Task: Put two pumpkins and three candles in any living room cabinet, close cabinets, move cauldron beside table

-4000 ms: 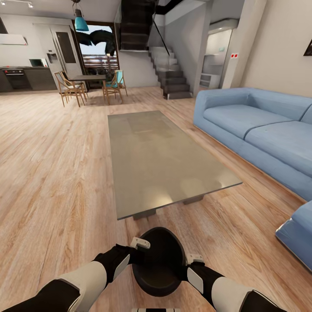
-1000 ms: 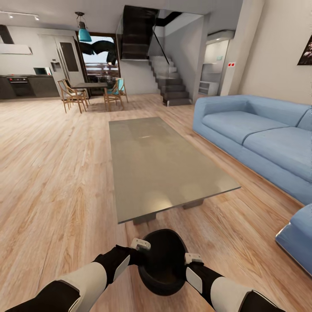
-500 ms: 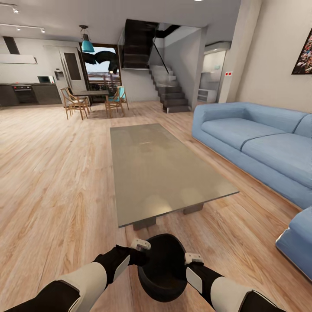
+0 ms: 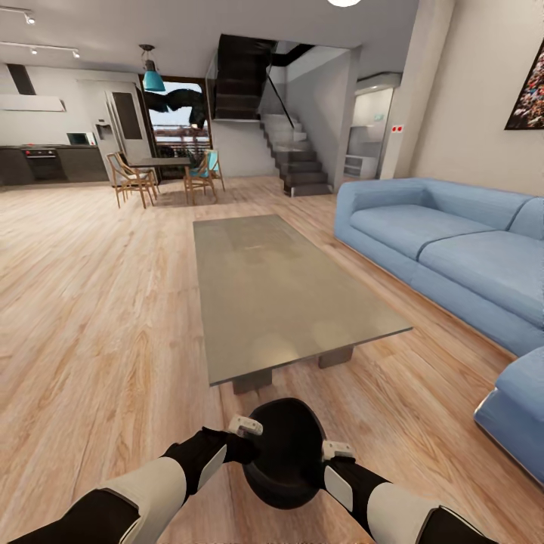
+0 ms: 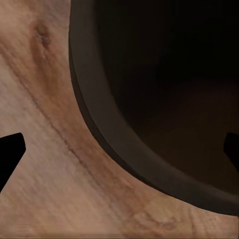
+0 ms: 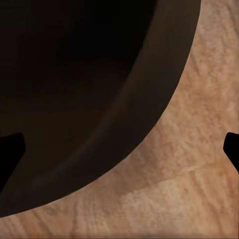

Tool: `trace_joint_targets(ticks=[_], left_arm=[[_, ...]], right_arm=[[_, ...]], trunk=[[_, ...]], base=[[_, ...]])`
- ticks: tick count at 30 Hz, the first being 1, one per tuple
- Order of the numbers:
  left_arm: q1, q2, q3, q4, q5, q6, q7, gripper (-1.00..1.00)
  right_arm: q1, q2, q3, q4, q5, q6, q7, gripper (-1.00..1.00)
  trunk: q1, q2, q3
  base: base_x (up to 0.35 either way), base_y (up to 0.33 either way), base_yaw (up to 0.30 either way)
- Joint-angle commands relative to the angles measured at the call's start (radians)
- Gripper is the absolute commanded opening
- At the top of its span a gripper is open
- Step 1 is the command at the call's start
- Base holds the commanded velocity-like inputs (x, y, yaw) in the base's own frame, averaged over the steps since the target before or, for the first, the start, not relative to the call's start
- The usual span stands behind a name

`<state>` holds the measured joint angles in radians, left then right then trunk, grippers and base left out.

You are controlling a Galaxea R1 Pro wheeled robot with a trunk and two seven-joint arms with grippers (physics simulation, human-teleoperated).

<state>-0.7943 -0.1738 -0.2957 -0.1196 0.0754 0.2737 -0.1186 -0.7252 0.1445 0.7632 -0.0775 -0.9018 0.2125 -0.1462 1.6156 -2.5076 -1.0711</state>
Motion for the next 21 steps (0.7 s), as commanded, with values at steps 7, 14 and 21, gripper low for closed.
trace_joint_targets(ticks=[7,14,21], left_arm=[[0.000,0.000,-0.008,-0.002,0.007,0.005,-0.001,1.00],[0.000,0.000,-0.008,-0.002,0.007,0.005,-0.001,1.00],[0.000,0.000,-0.008,-0.002,0.008,0.005,-0.001,1.00]], right_arm=[[0.000,0.000,0.008,-0.002,-0.008,0.005,-0.006,1.00],[0.000,0.000,0.008,-0.002,-0.008,0.004,-0.006,1.00],[0.000,0.000,0.008,-0.002,-0.008,0.005,-0.006,1.00]], trunk=[[0.000,0.000,-0.001],[0.000,0.000,-0.001],[-0.001,0.000,0.007]], base=[[-0.012,0.000,0.000],[-0.028,0.000,0.000],[-0.068,0.000,0.000]])
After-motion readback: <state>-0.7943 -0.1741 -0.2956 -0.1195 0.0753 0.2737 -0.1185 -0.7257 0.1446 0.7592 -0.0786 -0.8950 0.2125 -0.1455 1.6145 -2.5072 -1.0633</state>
